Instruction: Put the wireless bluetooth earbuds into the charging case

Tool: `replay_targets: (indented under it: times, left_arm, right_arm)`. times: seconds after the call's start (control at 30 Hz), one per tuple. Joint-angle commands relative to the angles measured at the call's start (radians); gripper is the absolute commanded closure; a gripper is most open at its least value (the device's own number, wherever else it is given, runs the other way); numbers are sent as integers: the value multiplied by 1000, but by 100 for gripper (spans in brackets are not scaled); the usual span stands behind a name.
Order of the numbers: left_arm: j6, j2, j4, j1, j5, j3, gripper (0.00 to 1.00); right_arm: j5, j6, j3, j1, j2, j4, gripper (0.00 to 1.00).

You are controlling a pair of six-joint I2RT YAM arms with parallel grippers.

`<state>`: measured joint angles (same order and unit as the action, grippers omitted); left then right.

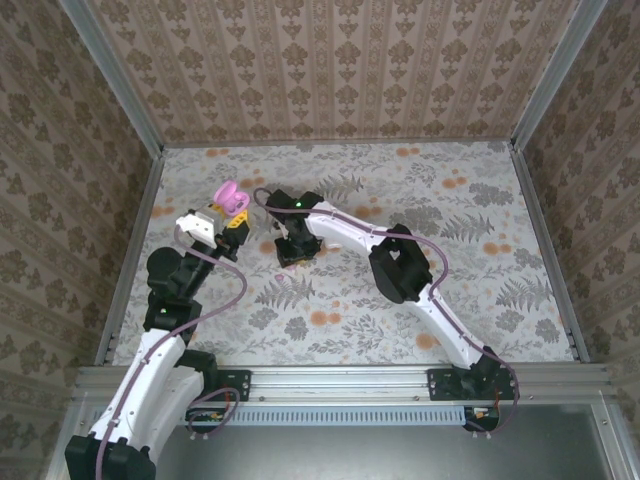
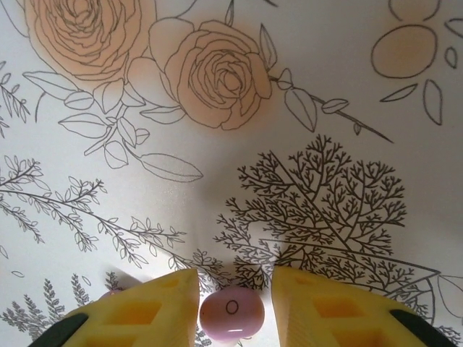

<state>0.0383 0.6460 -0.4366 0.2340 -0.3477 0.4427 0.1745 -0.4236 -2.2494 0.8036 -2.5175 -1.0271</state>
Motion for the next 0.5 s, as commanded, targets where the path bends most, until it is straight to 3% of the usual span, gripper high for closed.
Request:
replay_targets:
  times: [0.0, 0.23, 0.47]
  left_arm:
    - [17, -15, -14, -4, -21, 1, 60]
    - [24, -17, -16, -4, -19, 2, 60]
    - [21, -4, -14, -2, -37, 11, 60]
  right_arm:
    - [-41, 22, -18, 11, -36, -90, 64]
    - [-129, 14, 23, 19, -12, -116, 66]
    - [-162, -40, 269, 1, 153, -9, 67]
